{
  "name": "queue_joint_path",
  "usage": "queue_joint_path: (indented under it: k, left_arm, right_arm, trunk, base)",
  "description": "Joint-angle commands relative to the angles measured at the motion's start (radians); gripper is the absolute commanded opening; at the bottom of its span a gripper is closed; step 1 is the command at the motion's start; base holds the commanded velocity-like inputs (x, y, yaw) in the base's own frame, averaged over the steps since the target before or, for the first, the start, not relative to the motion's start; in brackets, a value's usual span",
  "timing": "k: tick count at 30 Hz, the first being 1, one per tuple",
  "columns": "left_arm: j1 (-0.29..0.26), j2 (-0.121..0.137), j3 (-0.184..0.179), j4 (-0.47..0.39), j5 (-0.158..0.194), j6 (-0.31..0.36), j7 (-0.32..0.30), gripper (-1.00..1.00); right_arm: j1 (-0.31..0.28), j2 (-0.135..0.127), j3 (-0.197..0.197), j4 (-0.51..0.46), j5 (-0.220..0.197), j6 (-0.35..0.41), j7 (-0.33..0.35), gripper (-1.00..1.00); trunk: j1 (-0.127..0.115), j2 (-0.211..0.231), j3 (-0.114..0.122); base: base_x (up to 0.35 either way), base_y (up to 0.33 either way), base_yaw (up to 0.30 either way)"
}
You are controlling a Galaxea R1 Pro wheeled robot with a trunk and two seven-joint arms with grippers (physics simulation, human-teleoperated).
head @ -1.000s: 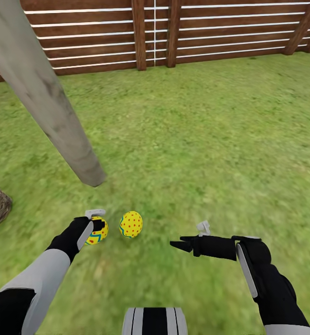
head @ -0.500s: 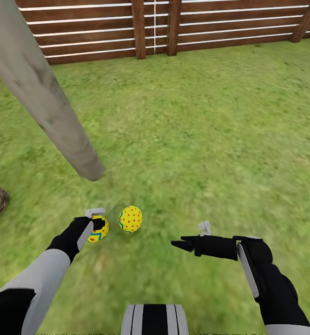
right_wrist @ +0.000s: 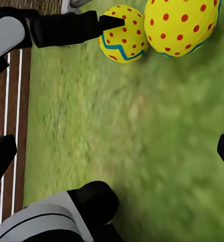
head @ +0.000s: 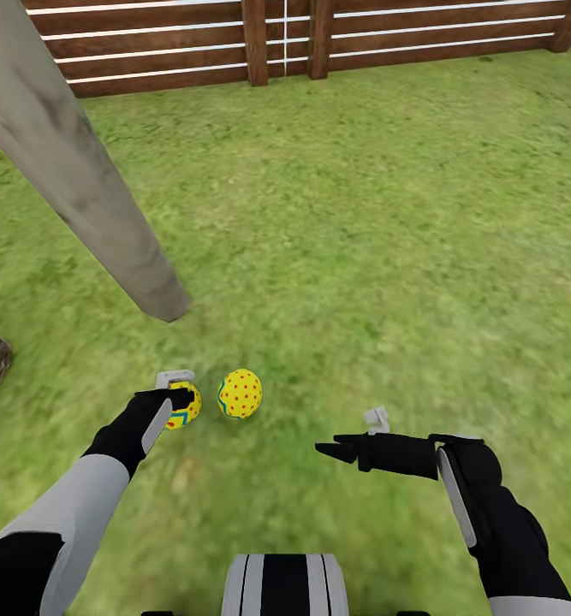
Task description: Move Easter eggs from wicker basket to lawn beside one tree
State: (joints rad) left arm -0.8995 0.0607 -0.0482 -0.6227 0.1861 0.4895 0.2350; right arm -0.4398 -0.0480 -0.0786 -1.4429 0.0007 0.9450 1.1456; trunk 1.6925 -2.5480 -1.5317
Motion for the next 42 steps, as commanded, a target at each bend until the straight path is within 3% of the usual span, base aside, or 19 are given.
queue_joint_path:
  k: [1,3,27,28,42]
  left_arm:
    - [0.001,0.001,-0.005,0.035,0.019,0.002,0.008,-1.0]
    - [0.001,0.002,-0.006,0.034,0.019,0.002,0.009,-1.0]
    - [0.001,0.003,-0.005,0.034,0.019,0.003,0.007,-1.0]
    - [0.001,0.004,-0.005,0.034,0.019,0.003,0.007,1.0]
    - [0.001,0.004,-0.006,0.033,0.019,0.003,0.006,1.0]
  right_arm:
    - [0.0,0.0,0.0,0.0,0.001,0.008,0.003,1.0]
    - [0.0,0.001,0.0,-0.001,0.001,0.008,0.003,1.0]
    - [0.0,0.002,0.0,0.001,0.001,0.008,0.002,1.0]
    - [0.0,0.002,0.0,0.001,0.001,0.008,0.002,1.0]
    - [0.0,0.002,0.0,0.001,0.001,0.008,0.002,1.0]
  trunk:
    - [0.001,0.0,-0.005]
    - [0.002,-0.001,-0.012]
    - [0.002,-0.001,-0.012]
    - [0.002,-0.001,-0.012]
    - [0.002,-0.001,-0.012]
  base:
    - [0.0,0.0,0.0]
    - [0.0,0.0,0.0]
    - [0.0,0.0,0.0]
    - [0.0,0.0,0.0]
    - [0.0,0.0,0.0]
